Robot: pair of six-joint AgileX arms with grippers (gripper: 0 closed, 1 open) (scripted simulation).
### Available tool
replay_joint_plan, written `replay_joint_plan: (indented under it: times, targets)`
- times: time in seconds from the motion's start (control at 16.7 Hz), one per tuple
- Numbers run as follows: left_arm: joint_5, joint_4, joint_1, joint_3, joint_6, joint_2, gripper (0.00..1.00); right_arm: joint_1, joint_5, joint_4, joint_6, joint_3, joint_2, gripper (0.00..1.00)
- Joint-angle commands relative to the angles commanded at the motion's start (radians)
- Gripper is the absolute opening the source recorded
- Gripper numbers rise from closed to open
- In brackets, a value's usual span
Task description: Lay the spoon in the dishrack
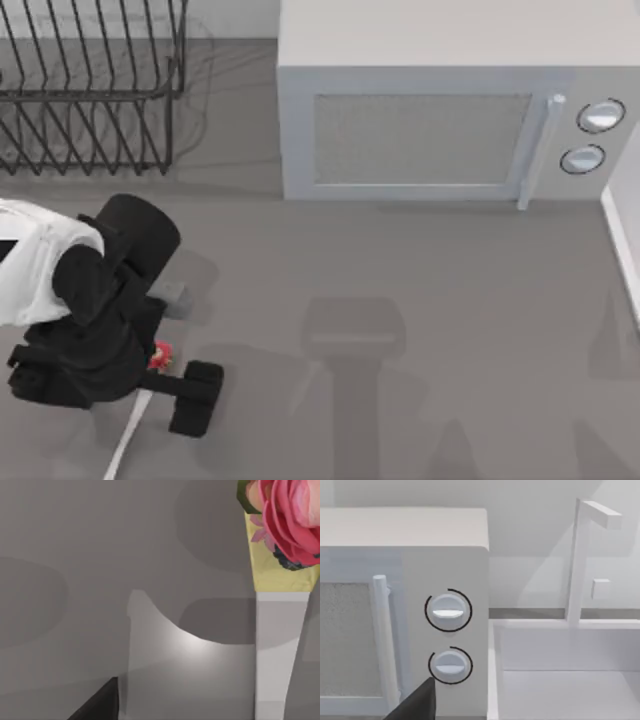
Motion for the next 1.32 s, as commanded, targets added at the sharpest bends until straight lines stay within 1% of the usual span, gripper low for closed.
replay_joint_plan:
  times: [0.42,0.48,0.9,0.96,1.14,1.32]
  targets:
    - [0.000,0.000,0.000,0.000,0.000,0.000,0.02,0.000,0.000,0.000,0.000,0.000,0.000,1.00]
    - [0.000,0.000,0.000,0.000,0.000,0.000,0.00,0.000,0.000,0.000,0.000,0.000,0.000,1.00]
    - [0.000,0.000,0.000,0.000,0.000,0.000,0.00,0.000,0.000,0.000,0.000,0.000,0.000,1.00]
    - [-0.008,-0.066,-0.002,0.032,-0.003,-0.070,0.00,0.000,0.000,0.000,0.000,0.000,0.000,1.00]
    - [-0.008,-0.103,-0.004,0.069,-0.005,-0.073,0.00,0.000,0.000,0.000,0.000,0.000,0.000,1.00]
    - [-0.008,-0.237,-0.007,0.193,-0.012,-0.093,0.00,0.000,0.000,0.000,0.000,0.000,0.000,1.00]
